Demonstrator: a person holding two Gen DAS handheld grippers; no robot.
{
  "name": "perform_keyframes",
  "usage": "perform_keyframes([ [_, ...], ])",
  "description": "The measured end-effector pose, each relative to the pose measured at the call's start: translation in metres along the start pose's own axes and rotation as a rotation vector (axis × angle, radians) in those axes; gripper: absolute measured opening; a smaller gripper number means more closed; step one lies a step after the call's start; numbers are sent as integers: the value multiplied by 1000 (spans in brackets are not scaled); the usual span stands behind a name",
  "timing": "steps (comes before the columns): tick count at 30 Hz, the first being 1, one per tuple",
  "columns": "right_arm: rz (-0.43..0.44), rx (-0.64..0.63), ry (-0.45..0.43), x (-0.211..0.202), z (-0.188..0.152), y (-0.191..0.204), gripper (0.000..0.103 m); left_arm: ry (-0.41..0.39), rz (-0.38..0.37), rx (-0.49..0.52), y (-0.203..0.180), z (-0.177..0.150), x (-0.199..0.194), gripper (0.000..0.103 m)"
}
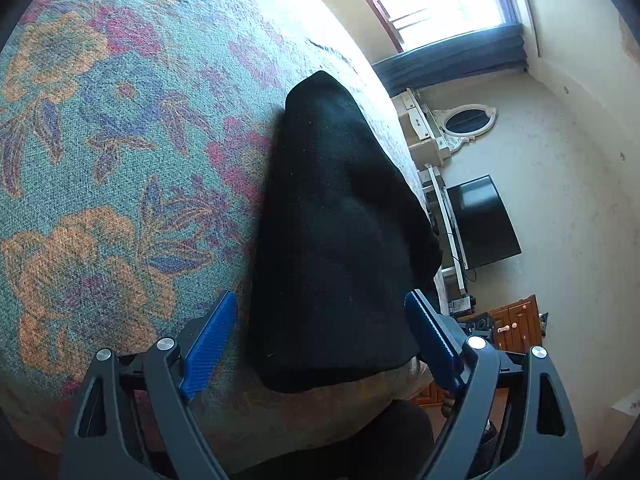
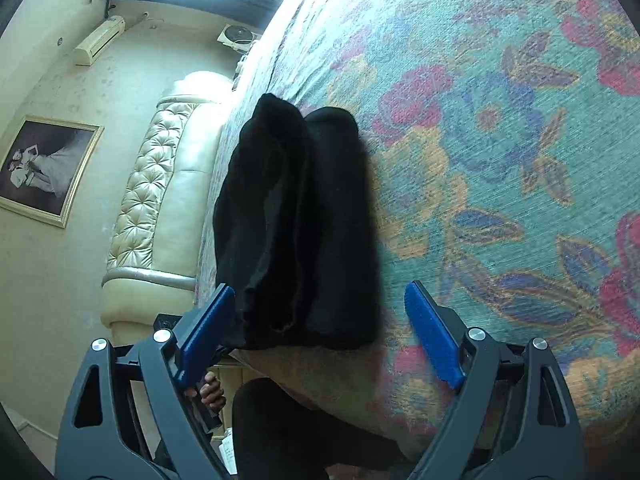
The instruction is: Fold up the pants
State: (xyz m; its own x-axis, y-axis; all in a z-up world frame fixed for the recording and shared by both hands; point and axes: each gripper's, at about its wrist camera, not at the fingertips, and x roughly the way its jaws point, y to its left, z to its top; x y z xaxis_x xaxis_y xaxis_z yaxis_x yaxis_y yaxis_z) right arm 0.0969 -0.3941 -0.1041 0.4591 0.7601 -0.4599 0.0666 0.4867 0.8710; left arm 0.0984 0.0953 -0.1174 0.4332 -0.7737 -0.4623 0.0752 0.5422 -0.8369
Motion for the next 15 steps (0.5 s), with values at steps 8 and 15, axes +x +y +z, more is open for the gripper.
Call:
perform_keyframes([
  [8,-129,-76,21,32,-8,16,53,17,18,-11,-5,-6,11,87],
  [15,-55,-87,42,23,-10,-11,34,14,173,140,-15,-10,21,61],
])
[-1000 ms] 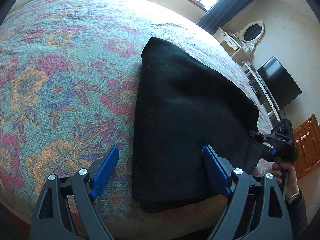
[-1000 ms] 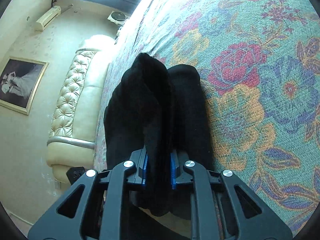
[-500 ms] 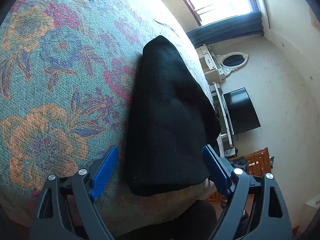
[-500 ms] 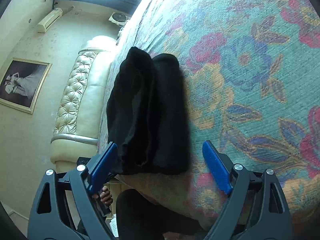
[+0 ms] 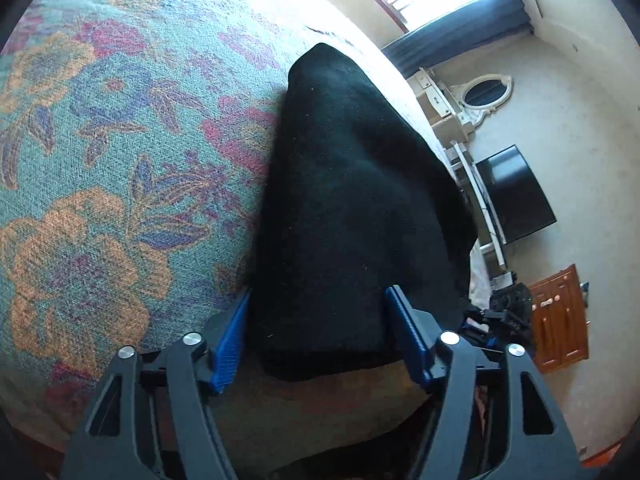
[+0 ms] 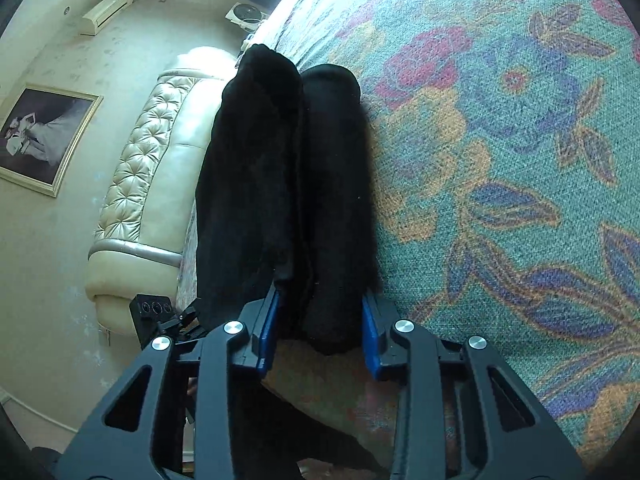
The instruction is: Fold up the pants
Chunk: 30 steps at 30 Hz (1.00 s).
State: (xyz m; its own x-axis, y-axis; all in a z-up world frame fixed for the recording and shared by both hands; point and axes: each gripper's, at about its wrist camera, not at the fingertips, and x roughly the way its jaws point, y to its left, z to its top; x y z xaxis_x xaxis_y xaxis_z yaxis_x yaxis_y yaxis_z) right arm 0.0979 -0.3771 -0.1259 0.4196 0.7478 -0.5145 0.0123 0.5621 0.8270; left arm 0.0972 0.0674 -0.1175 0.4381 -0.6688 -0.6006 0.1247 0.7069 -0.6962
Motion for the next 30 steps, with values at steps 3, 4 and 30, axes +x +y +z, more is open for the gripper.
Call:
perform_keyframes([
  [3,52,8,2,-4,1,-1,42,-7,-47,-31,5,1,-3,60],
  [4,68,11,6,-5,4,4,48,-2,-62,-44,6,2,-6,60],
  [30,206,76,-116,18,133,-11,77,-6,-65,54,5,145,81,87],
])
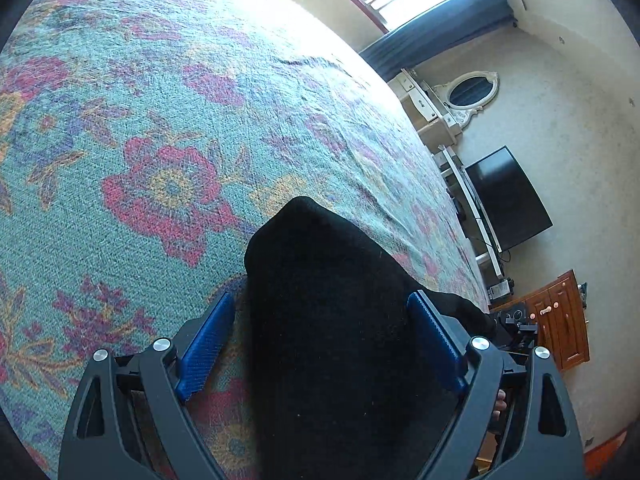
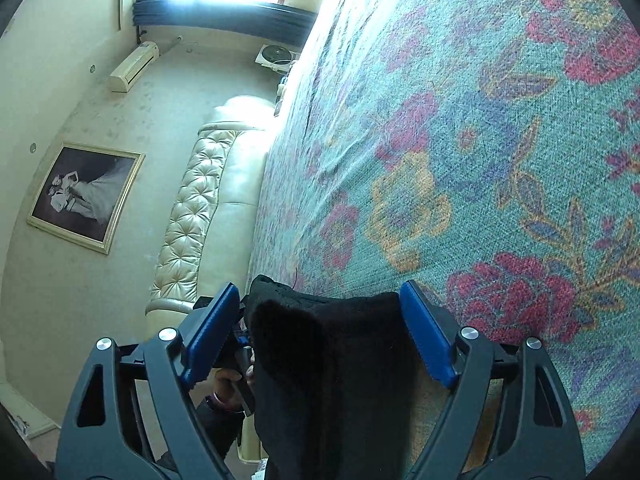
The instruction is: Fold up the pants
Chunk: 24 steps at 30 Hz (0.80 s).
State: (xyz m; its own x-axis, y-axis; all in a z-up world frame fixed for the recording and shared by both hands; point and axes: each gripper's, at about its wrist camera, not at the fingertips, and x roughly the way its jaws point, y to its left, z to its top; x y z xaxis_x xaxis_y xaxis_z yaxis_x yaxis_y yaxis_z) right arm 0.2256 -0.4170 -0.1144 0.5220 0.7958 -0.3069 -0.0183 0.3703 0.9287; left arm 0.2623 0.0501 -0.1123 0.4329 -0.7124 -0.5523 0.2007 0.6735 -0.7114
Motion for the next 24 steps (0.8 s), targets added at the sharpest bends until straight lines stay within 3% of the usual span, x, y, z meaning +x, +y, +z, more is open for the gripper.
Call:
perform_keyframes([
  [10,-84,-11,23,6,1,-14,35,6,-30,-28,-4,17,18,87],
  [13,-108,-13,21,7,1,-19,30,-8,-26,-32,-1,21,21,87],
  [16,-119,-5,28,9,2,-21,27,0,48,45,-11,18,28,86],
  [19,-115,-7,33,9,1,-24,27,4,172,175,-24,12,34,70],
  [24,-113,-14,23,6,0,-23,27,-27,206,222,-21,5,35,60],
])
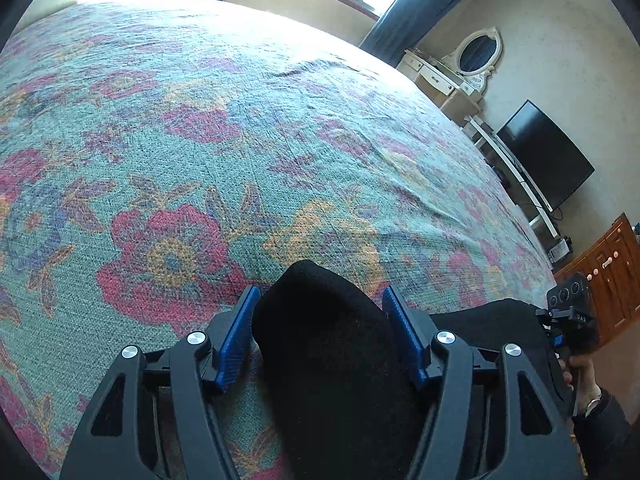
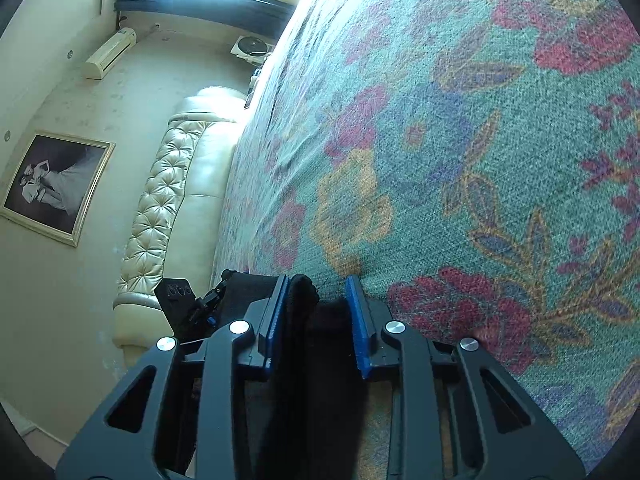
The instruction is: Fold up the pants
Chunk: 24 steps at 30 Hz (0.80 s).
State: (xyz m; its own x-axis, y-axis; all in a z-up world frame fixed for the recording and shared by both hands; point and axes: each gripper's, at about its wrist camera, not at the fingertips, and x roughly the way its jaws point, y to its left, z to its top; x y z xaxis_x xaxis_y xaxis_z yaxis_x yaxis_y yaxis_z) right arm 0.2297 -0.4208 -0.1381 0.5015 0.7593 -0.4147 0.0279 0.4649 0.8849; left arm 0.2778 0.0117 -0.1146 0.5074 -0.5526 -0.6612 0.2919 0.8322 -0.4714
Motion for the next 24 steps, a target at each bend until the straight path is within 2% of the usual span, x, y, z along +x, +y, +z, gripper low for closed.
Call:
perform_keyframes([
  [8,17,5,-8,-4,1,-3,28,-14,8,10,7,1,-1,58],
  [11,56,27,-26,-11,0,-7,34,-15,11,13,6,1,-2,59],
  [15,97,64,-40,-26,-2,-8,49,-13,-14,6,6,1,-4,66],
  [19,74,1,13,-33,-6,1,64,-7,-29,7,5,2,-5,73],
  [21,43,-41,41,-29,-8,6,66,-6,-26,12,4,2,-5,75],
  [24,11,-85,74,-19,-8,14,73,-5,-34,16,2,2,-4,78],
])
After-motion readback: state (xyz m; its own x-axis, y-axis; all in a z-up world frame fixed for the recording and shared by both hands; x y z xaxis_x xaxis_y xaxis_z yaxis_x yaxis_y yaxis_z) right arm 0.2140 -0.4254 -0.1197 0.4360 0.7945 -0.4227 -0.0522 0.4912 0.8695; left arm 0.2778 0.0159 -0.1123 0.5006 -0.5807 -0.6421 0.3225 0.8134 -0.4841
